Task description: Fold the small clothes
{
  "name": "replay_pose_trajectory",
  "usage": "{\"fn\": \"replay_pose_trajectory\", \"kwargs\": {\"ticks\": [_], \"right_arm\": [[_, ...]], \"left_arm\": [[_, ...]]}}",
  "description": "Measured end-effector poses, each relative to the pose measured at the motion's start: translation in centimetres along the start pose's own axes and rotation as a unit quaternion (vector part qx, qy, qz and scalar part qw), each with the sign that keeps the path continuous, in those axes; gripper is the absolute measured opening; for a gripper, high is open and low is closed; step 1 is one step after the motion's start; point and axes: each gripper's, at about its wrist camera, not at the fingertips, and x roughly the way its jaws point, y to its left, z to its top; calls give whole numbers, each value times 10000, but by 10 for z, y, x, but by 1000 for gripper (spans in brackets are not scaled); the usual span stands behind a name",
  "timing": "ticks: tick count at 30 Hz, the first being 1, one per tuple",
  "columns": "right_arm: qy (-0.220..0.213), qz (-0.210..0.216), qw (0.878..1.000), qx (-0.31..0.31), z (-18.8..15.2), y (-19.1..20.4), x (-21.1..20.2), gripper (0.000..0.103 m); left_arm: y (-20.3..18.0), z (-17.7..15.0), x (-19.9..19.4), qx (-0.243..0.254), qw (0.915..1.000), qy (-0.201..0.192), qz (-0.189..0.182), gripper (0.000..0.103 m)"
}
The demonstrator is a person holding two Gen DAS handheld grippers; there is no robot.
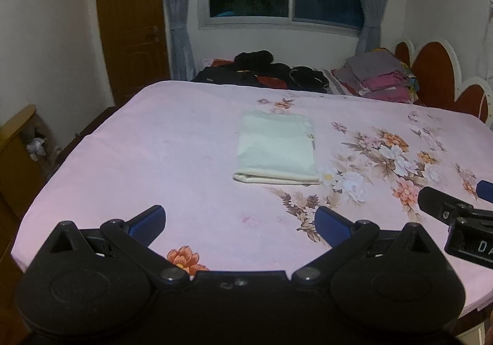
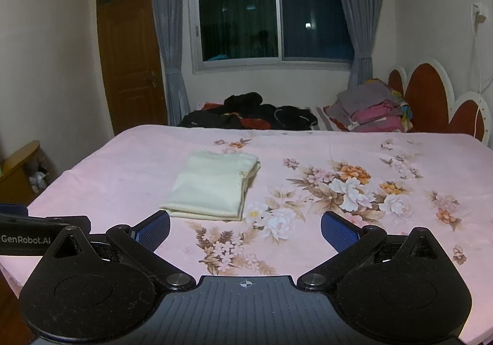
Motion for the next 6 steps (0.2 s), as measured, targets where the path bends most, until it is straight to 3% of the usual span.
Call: {"fn": "replay_pose_trajectory", "kwargs": {"ticks": [6], "right_arm": [[201, -81, 9997, 81, -2, -8, 26, 103]], "left_arm": [[-2, 10, 31, 132, 9999, 23, 83, 103]]}}
